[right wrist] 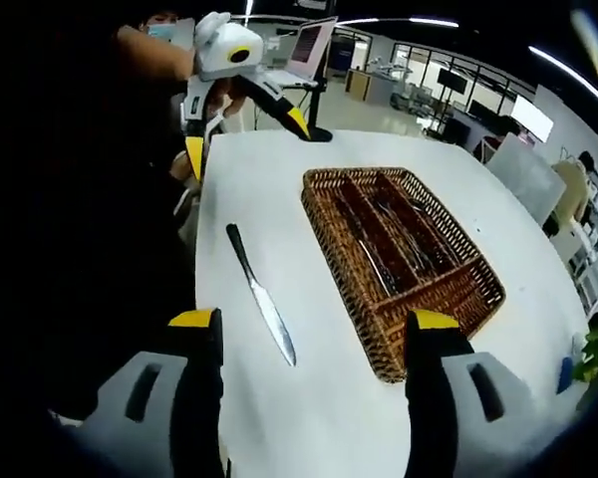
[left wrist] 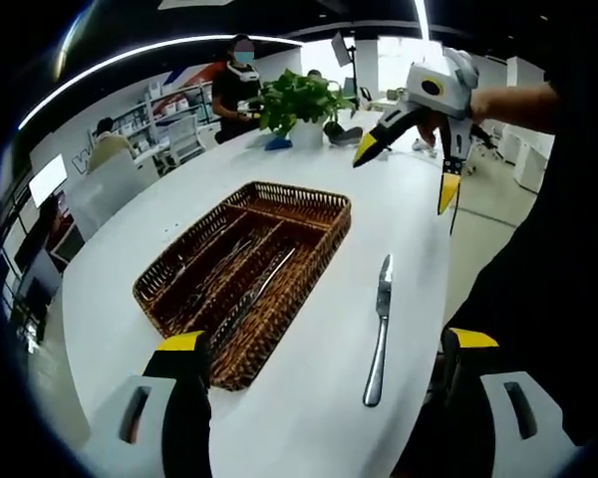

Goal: Arrange the knives, forks, and spoons in their matching storage slots by inserting each utensil handle-first until every utensil is classified and aligned in the correct compartment

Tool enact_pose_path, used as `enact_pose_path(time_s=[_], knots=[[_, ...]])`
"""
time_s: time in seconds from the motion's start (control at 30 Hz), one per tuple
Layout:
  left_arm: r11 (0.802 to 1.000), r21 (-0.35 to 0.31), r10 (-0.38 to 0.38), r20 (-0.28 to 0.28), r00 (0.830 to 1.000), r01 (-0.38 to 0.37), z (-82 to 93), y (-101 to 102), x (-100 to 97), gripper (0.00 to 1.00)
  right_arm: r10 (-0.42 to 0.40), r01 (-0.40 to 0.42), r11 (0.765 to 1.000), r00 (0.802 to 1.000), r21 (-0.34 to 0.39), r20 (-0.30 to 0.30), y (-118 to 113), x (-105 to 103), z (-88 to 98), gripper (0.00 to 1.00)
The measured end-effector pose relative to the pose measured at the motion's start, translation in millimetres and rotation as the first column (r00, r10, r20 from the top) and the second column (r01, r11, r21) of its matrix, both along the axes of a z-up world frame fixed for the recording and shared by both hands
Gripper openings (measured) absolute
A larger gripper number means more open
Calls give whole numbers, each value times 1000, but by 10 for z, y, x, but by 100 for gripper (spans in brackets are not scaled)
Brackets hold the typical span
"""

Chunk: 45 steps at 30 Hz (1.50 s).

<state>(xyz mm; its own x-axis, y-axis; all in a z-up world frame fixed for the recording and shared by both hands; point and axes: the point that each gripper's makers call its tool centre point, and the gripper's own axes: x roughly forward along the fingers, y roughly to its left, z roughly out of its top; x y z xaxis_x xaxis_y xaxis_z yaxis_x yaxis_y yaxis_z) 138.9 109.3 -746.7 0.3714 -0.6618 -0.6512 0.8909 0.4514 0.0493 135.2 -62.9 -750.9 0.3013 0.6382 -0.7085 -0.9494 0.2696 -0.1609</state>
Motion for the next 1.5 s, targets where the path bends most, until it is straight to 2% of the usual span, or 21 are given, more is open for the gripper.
enact_pose_path(time_s=[0.07,0.33,0.5,0.63,0.73,0.93,1.07,1.1,1.27,1.5], knots=[[1000,-3,6,2,1000,-6,9,13,2,99,27,-28,999,999,-31,-46,12,-39,-102,68],[1000,-9,17,4,1000,-17,24,47,-1,99,97,-103,992,992,-75,-75,91,-31,-320,63],[1000,-10,21,3,1000,-21,21,68,-14,99,149,-160,981,984,-113,-103,128,-66,-541,59],[1000,-3,26,7,1000,-26,18,86,-14,99,221,-231,961,972,-152,-81,158,-108,-663,53],[1000,-6,31,10,999,-31,30,98,-11,99,229,-244,956,968,-166,-103,164,-139,-756,53],[999,-6,32,9,999,-32,25,111,-21,99,250,-269,947,961,-175,-119,158,-124,-887,44],[999,-8,36,8,999,-36,26,116,-19,99,264,-285,938,957,-198,-124,176,-114,-994,31],[999,-8,36,8,999,-36,26,122,-18,99,264,-290,938,952,-188,-151,185,-150,-1015,30],[999,-7,44,6,999,-43,20,162,-15,99,279,-318,923,941,-217,-191,137,-206,-1120,26],[999,-8,47,4,999,-47,7,199,-22,99,282,-329,914,936,-239,-211,109,-211,-1184,20]])
